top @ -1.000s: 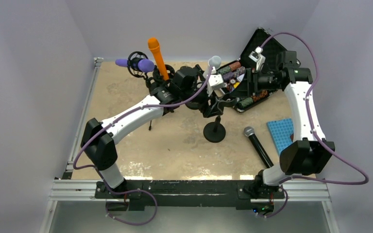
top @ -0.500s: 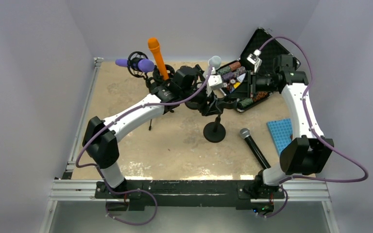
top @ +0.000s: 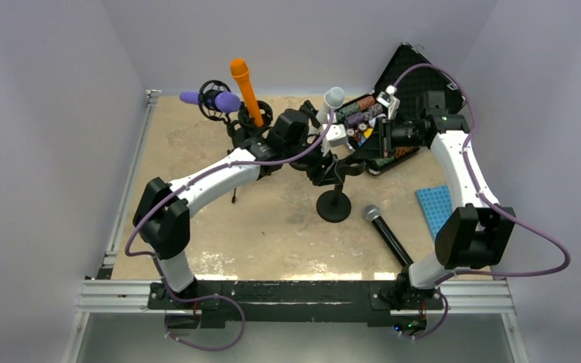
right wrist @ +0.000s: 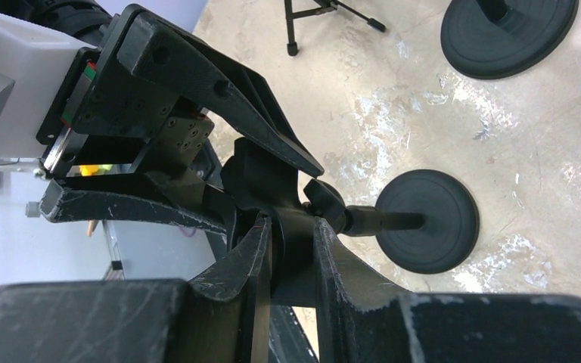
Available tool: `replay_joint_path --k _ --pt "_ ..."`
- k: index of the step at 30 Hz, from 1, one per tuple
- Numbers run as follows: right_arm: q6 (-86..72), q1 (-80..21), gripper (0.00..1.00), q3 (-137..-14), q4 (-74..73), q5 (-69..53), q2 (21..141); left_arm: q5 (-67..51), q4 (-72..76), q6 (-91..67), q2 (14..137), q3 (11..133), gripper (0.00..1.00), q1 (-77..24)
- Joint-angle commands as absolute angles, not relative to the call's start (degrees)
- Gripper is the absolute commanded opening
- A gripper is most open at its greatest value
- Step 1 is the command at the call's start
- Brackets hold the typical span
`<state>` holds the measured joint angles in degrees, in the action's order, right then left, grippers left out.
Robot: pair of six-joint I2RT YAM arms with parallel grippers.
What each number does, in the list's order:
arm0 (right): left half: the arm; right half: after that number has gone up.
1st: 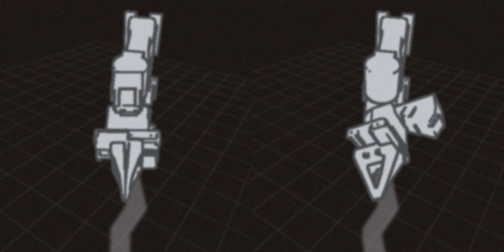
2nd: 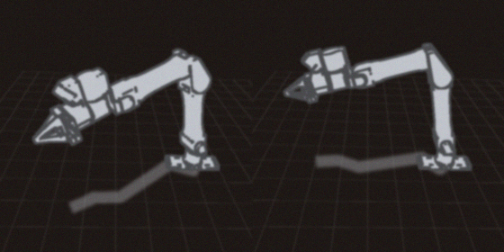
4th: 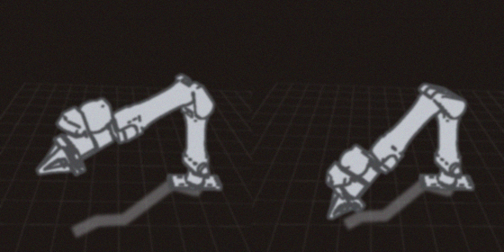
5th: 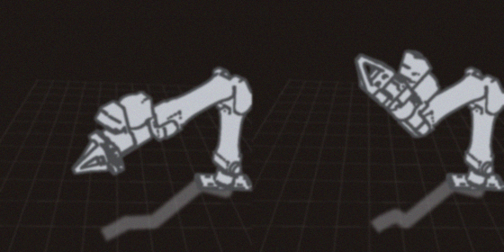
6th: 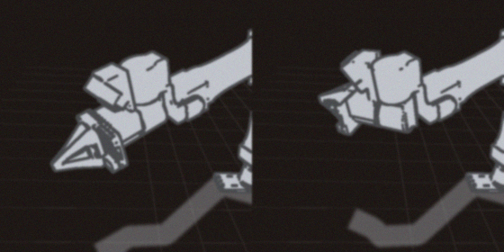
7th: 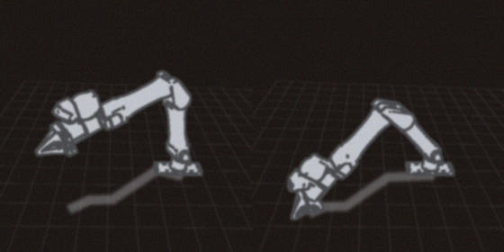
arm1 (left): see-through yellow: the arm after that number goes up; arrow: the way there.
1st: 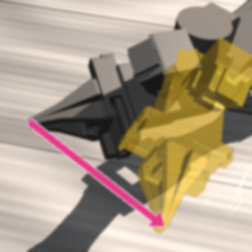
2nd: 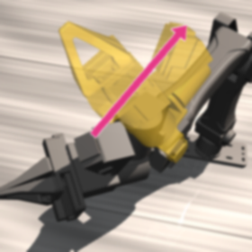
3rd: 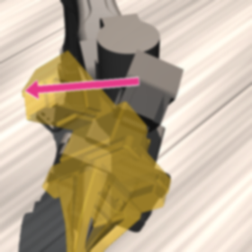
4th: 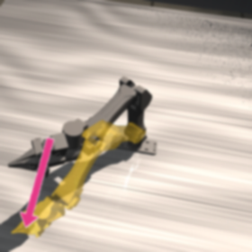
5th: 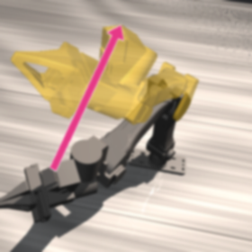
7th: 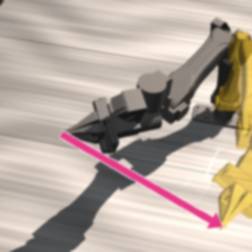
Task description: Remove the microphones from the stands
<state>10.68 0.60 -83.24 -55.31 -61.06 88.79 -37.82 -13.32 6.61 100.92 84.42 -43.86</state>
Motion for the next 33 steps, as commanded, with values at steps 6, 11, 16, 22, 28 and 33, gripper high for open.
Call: replay_joint_path --k 6,11,16,22,28,33 --pt "12.53 -1.35 0.13 -81.75 -63.25 -54.02 92.88 -40.37 -14.83 7.93 102.37 83.75 0.45 -43.2" --pt "13.04 -1.51 0.14 -81.36 -63.45 -52.77 93.09 -40.13 -14.88 8.52 102.35 83.07 0.46 -43.15" --pt "13.8 -1.61 0.14 -80.94 -63.81 -52.25 93.32 -39.12 -15.28 9.33 102.48 82.8 0.48 -43.18" --pt "14.72 -1.68 0.13 -80.96 -64.01 -51.27 92.9 -37.59 -16.46 11.77 102.52 82.37 0.52 -43.17" --pt "16.62 -1.67 0.17 -79.65 -65.21 -49.69 92.93 -35.08 -16.43 13.85 102.03 81.74 0.53 -43.45" --pt "20.61 -1.67 0.28 -82.12 -65.28 -48.88 91.31 -33.47 -17.01 15.55 101.7 82.41 0.58 -43.54"
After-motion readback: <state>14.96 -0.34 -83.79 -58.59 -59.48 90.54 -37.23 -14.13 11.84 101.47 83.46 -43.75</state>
